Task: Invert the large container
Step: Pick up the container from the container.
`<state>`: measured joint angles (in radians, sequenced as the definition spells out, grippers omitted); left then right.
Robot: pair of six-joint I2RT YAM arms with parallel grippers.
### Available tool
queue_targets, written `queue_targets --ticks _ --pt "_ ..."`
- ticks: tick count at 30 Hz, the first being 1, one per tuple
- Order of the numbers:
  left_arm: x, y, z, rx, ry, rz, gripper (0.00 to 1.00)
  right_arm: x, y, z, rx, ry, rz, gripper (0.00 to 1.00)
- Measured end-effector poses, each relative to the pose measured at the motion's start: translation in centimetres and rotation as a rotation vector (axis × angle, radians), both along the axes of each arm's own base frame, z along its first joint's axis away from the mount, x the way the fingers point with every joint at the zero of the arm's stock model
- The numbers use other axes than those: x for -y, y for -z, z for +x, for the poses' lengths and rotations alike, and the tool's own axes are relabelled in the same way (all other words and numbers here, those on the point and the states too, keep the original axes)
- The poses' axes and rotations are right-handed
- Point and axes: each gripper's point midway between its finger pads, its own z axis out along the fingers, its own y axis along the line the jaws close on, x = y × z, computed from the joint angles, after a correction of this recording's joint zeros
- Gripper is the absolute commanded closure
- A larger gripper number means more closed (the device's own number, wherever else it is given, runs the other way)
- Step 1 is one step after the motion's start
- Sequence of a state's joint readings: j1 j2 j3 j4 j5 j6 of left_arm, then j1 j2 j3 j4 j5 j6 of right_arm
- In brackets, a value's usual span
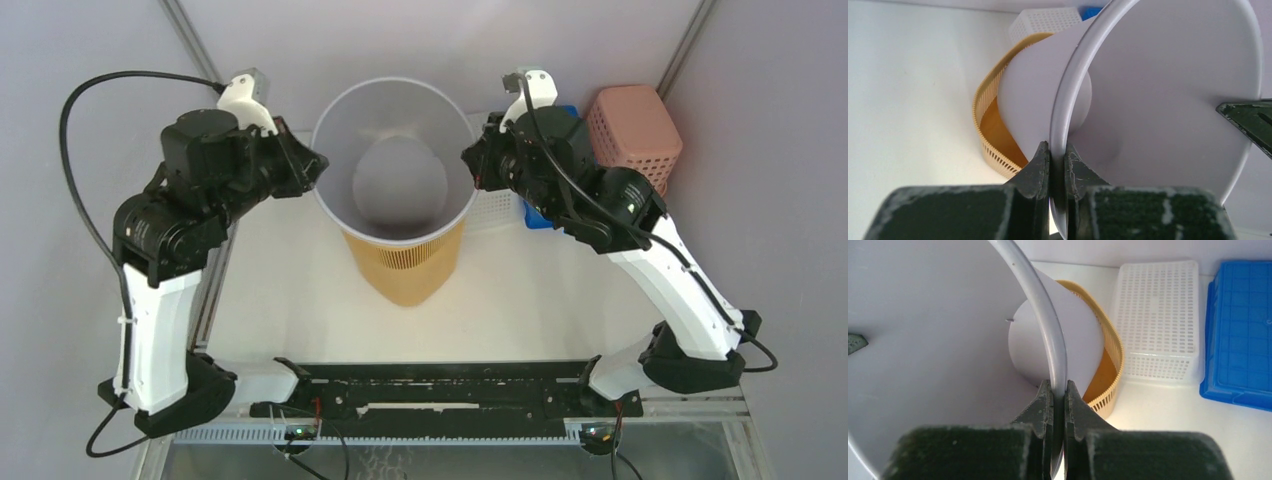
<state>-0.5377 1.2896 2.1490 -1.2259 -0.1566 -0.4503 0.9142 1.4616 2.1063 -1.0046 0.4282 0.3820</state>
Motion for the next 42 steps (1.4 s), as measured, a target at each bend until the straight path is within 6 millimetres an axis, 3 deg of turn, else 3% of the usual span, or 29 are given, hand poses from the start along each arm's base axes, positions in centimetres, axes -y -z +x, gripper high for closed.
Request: queue_targets --ticks 10,15,34,42 --pt "-0.6 -5.3 -3.2 0.208 0.088 -0.084 0.98 -0.5 -4.8 -2.7 0.217 -0.047 0.087 1.0" --pt "-0.5 -6.8 -4.6 0.273 0.136 -0.117 0.97 -0.4 -6.4 -4.2 0.296 -0.063 0.106 1.0" --pt "2.0 -8.1 -5.1 0.36 0.279 -0.13 0.97 1.5 -10.4 -9.1 0.521 0.127 -0.036 1.0" --pt "3.9 -7.7 -4.1 0.342 0.321 -0.13 0.98 3.0 -10.7 -9.3 0.502 0.235 -0.108 1.0"
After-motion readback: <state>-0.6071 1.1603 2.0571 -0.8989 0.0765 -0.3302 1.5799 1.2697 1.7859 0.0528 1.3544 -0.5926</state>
